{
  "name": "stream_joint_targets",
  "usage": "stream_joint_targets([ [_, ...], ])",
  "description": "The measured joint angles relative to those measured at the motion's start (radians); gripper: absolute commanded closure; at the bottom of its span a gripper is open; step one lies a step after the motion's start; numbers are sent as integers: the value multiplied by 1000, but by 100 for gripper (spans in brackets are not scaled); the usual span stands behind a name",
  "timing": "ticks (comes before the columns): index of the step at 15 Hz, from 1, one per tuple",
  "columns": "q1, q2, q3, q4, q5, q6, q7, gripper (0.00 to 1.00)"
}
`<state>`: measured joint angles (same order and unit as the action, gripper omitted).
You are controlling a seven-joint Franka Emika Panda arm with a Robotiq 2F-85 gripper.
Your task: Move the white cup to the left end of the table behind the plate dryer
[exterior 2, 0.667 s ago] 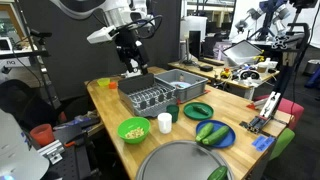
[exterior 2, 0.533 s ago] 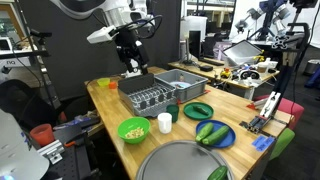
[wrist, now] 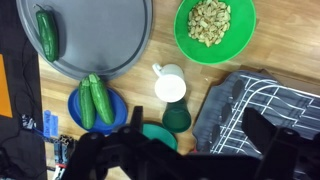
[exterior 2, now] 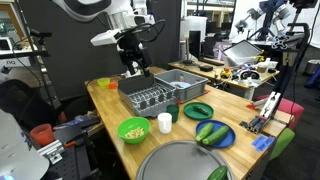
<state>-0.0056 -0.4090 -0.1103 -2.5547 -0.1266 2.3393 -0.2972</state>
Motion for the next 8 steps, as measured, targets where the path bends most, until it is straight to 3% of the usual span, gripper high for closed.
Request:
stream_joint_targets([
  [5, 5, 200, -20, 56, 24, 97, -154, 0],
  [8, 17, 342, -19, 97, 109, 184, -280, 0],
])
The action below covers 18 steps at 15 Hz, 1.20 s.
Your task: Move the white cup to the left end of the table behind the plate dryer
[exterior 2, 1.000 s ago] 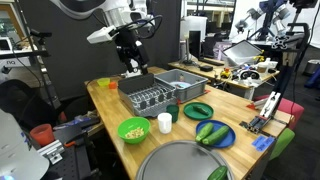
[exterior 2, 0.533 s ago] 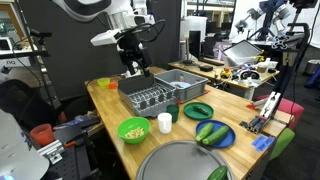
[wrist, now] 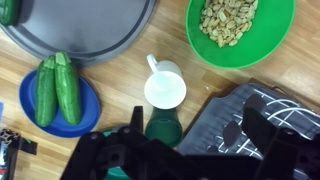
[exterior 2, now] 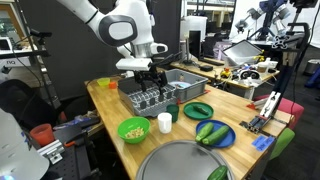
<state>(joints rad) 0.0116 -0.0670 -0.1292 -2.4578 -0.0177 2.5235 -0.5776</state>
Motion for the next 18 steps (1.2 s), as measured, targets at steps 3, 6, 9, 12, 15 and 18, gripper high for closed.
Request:
stream_joint_targets([
  [3, 4, 95, 8, 49, 79, 6, -97, 0],
  [6, 4, 97, 8, 60, 81, 5, -102, 0],
  [9, 4, 97, 8, 60, 81, 5, -103, 0],
  [12, -5, 101, 13, 59, 76, 5, -78, 0],
  [15, -27, 139, 12, 59, 65, 9, -62, 0],
  [18, -57, 225, 13, 69, 51, 49, -73, 0],
])
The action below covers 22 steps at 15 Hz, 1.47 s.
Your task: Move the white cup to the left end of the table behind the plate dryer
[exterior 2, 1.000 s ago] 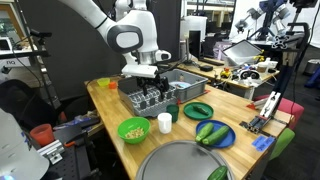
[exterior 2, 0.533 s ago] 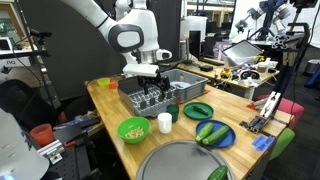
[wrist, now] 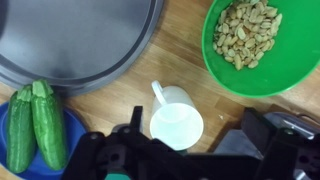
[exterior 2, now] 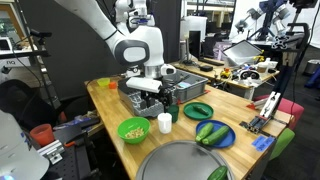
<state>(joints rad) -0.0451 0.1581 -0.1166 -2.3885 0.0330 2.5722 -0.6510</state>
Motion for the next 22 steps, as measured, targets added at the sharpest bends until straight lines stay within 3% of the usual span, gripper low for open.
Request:
stream_joint_targets([
  [6, -63, 168, 36, 80, -2, 31, -53, 0],
  [12, -72, 277, 43, 159, -113, 29, -46, 0],
  [13, -72, 291, 43, 173, -129, 29, -41, 18],
  [14, -72, 305, 43, 186, -142, 29, -38, 26],
  [22, -102, 350, 72, 242, -154, 27, -39, 83],
])
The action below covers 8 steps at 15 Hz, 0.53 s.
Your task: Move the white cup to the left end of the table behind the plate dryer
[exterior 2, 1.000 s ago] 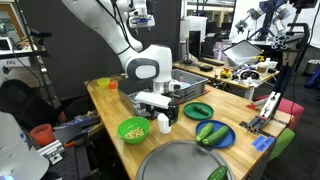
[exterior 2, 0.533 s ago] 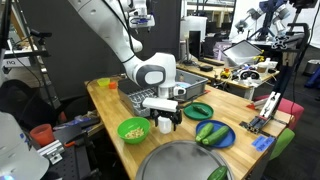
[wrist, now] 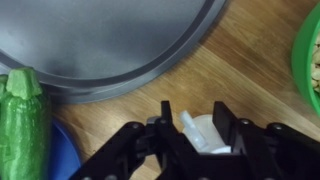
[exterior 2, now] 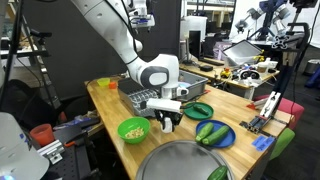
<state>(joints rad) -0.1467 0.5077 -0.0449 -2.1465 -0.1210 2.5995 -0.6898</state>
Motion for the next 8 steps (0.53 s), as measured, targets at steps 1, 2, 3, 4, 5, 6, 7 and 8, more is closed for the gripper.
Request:
stream_joint_targets([
  [1, -8, -1, 4, 1, 1, 0, 0, 89],
  [2, -17, -1, 8, 1, 1, 0, 0, 97],
  [3, -27, 0, 12, 1, 2, 0, -1, 99],
  [4, -37, 0, 18, 0, 6, 0, -5, 100],
  [5, -48, 0, 26, -1, 13, 0, -12, 100],
  [6, -61, 0, 35, -2, 21, 1, -18, 98],
  [7, -72, 0, 43, -3, 30, 1, -25, 98],
  [8, -81, -1, 49, -5, 36, 1, -30, 98],
])
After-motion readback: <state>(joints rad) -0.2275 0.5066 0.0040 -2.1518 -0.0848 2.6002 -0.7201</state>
